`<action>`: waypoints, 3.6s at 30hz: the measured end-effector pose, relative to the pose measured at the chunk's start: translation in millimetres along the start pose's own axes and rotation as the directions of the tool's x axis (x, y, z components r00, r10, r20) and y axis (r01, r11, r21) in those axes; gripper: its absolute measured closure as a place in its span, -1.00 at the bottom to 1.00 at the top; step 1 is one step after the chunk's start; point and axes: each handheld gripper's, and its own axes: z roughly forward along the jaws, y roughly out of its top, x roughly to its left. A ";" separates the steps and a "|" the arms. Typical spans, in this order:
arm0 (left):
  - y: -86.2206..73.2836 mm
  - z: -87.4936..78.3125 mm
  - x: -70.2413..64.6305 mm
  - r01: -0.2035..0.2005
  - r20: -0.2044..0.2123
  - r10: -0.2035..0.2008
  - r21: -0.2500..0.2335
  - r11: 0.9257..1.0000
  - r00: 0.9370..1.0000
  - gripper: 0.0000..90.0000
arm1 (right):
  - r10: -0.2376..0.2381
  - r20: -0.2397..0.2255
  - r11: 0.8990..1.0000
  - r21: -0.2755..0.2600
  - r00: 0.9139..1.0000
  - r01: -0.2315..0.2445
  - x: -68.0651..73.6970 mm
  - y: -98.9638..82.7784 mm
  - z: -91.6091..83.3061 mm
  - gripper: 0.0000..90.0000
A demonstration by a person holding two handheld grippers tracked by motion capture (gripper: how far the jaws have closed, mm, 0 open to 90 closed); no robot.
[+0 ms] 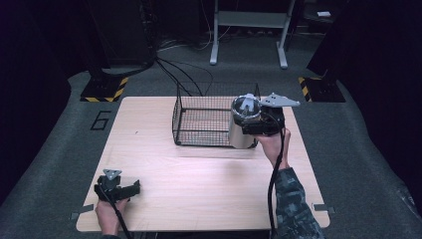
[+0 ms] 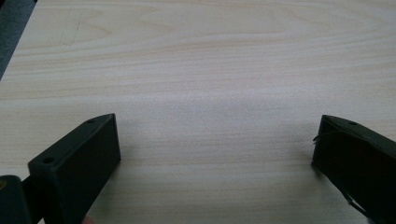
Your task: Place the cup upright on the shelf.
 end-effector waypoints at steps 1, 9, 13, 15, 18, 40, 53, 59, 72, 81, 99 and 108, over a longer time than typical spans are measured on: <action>0.0 0.0 0.0 0.000 0.000 0.000 0.000 1.000 1.000 -0.99 | -0.005 0.000 1.000 0.003 1.000 0.005 -1.1 3.8 1.1 -0.92; 0.0 0.0 0.0 0.000 0.000 0.000 0.000 1.000 1.000 -0.99 | -0.010 0.001 1.000 0.003 1.000 0.010 -5.1 14.9 5.0 -0.92; 0.0 0.0 0.0 0.000 0.000 0.000 0.000 1.000 1.000 -0.99 | -0.013 0.003 1.000 -0.001 1.000 0.013 -8.4 20.8 8.2 -0.92; 0.0 0.0 0.0 0.000 0.000 0.000 0.000 1.000 1.000 -0.99 | -0.013 0.005 1.000 -0.001 1.000 0.013 -10.0 23.5 9.8 -0.92; 0.0 0.0 0.0 0.000 0.000 0.000 0.000 1.000 1.000 -0.99 | -0.014 0.010 1.000 -0.003 1.000 0.014 -13.2 29.6 12.8 -0.92; 0.0 0.0 0.0 0.000 0.000 0.000 0.000 1.000 1.000 -0.99 | -0.027 0.018 1.000 -0.004 0.999 0.027 -23.9 52.0 39.6 -0.92; 0.0 0.0 0.1 -0.002 0.000 0.002 -0.001 1.000 1.000 -0.99 | -0.001 0.041 1.000 -0.001 0.999 0.001 -30.6 48.3 60.3 -0.92; 0.0 0.1 0.2 -0.003 -0.001 0.003 -0.002 1.000 1.000 -0.98 | 0.015 0.053 1.000 0.005 0.998 -0.015 -32.0 41.9 72.6 -0.92; 0.1 -0.6 1.0 -0.016 0.001 0.016 0.006 1.000 1.000 -0.98 | 0.040 0.080 0.999 0.027 0.996 -0.042 -33.4 25.0 96.9 -0.92; 0.1 -0.5 0.9 -0.015 0.001 0.015 0.006 1.000 1.000 -0.98 | 0.051 0.087 0.997 0.047 0.995 -0.055 -35.4 10.5 111.3 -0.92; 0.0 0.1 0.1 -0.004 0.000 0.004 -0.003 1.000 1.000 -0.98 | 0.087 0.119 0.993 0.072 0.989 -0.096 -38.5 -11.8 130.1 -0.92; 0.0 0.0 0.1 -0.003 0.000 0.003 -0.002 1.000 1.000 -0.98 | 0.100 0.122 0.991 0.080 0.987 -0.111 -35.9 -17.8 138.6 -0.92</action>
